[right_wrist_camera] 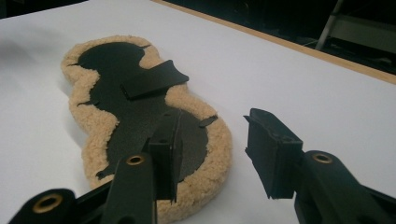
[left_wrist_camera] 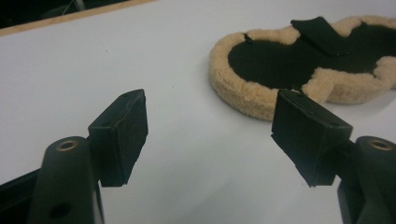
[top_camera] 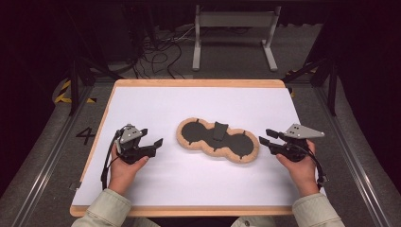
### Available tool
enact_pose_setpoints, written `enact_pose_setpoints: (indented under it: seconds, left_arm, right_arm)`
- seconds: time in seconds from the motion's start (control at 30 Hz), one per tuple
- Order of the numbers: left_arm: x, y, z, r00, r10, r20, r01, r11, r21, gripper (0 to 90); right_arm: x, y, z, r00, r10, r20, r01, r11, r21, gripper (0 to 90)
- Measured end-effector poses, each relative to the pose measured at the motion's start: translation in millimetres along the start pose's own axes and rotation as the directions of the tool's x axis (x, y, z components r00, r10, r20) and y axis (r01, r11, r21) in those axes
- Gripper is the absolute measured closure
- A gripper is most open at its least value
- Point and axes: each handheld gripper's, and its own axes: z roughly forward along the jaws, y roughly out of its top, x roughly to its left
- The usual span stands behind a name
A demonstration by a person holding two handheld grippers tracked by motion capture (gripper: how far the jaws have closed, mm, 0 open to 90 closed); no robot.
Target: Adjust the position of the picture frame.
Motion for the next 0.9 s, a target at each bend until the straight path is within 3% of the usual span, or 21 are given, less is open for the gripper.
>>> enact_pose_setpoints:
  seconds: [0.13,0.3,0.37,0.63,0.7,0.8,0.9]
  left_arm:
    - [3.7,0.6,1.8,0.9991,-0.038,0.020,0.038,0.9992,-0.009,28.0]
    - [4.0,1.3,0.0,0.9994,-0.033,0.009,0.033,0.9994,-0.008,28.1]
    - [4.2,1.4,-1.2,0.9994,-0.033,0.006,0.033,0.9994,-0.002,28.1]
    - [1.4,1.1,-1.8,0.9998,-0.021,-0.002,0.021,0.9998,0.007,27.9]
    - [1.6,0.5,-2.5,0.9995,-0.030,-0.004,0.030,0.9995,0.007,27.7]
    - [3.2,-0.6,-3.1,0.9994,-0.034,-0.001,0.034,0.9994,0.009,27.3]
    - [4.3,-1.1,-3.9,0.9992,-0.041,-0.001,0.041,0.9991,0.011,27.2]
  right_arm:
    - [-0.6,0.0,0.9,1.0000,0.005,-0.002,-0.005,1.000,0.014,55.9]
    - [-1.4,3.8,5.3,1.0000,0.000,-0.001,0.000,0.999,0.054,55.7]
    - [-4.9,9.1,10.2,0.9993,0.038,0.000,-0.037,0.993,0.109,54.5]
    - [-10.0,26.7,24.5,0.9995,0.023,-0.020,-0.019,0.983,0.182,56.5]
    - [-14.0,30.4,31.2,0.9991,0.032,-0.027,-0.026,0.977,0.210,56.8]
    - [-20.7,33.1,43.8,0.9974,0.065,-0.031,-0.054,0.959,0.279,59.4]
    - [-26.4,36.0,53.0,0.9963,0.077,-0.040,-0.060,0.947,0.317,69.8]
